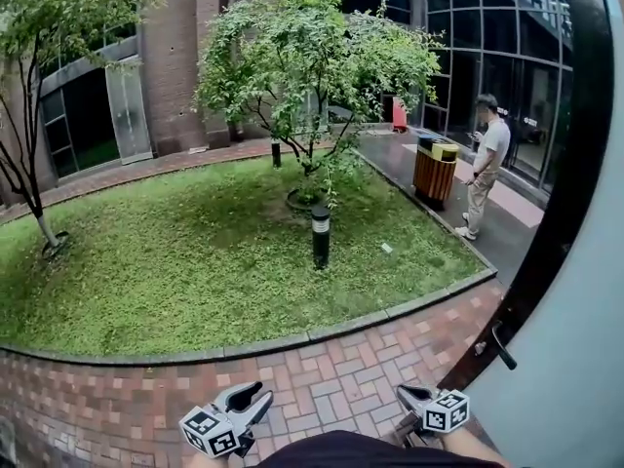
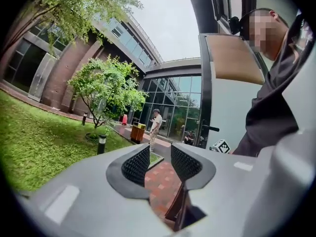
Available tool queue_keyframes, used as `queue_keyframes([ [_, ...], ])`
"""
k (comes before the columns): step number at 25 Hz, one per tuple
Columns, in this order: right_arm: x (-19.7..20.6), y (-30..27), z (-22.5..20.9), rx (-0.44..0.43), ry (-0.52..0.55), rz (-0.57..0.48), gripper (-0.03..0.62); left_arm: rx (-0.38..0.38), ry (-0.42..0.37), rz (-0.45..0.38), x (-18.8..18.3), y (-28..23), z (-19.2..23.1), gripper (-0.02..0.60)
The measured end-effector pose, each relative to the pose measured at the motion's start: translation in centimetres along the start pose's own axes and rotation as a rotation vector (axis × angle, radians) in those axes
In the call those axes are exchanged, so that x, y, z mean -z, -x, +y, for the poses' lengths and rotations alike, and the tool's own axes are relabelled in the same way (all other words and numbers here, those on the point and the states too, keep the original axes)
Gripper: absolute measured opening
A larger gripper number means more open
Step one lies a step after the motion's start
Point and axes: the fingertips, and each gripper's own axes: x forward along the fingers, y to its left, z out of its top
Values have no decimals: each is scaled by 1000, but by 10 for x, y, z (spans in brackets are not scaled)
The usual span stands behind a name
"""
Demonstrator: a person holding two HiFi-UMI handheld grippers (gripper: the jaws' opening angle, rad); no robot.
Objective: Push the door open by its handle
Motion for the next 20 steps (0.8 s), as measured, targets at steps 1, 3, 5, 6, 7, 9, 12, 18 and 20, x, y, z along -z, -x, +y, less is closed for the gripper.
queue_keyframes([
  [1,-22,-16,17,-47,74,-22,12,-20,9,-9,-1,1,1,137],
  [3,-60,-37,48,-133,197,-66,12,-49,19,-23,2,6,1,137],
  [5,-85,-44,66,-196,255,-94,12,-75,15,-28,7,12,0,137],
  [6,-92,-45,69,-214,270,-103,12,-89,14,-33,8,16,1,136],
  [7,-98,-47,71,-225,278,-109,12,-104,15,-40,9,22,2,135],
  [9,-102,-50,76,-236,287,-114,12,-134,13,-56,10,37,6,137],
  [12,-100,-58,80,-226,272,-118,12,-172,15,-59,8,62,15,135],
  [18,-74,-53,100,-214,260,-91,12,-190,23,-61,25,98,11,135],
  [20,-66,-42,110,-233,274,-82,12,-198,4,-44,33,103,3,135],
])
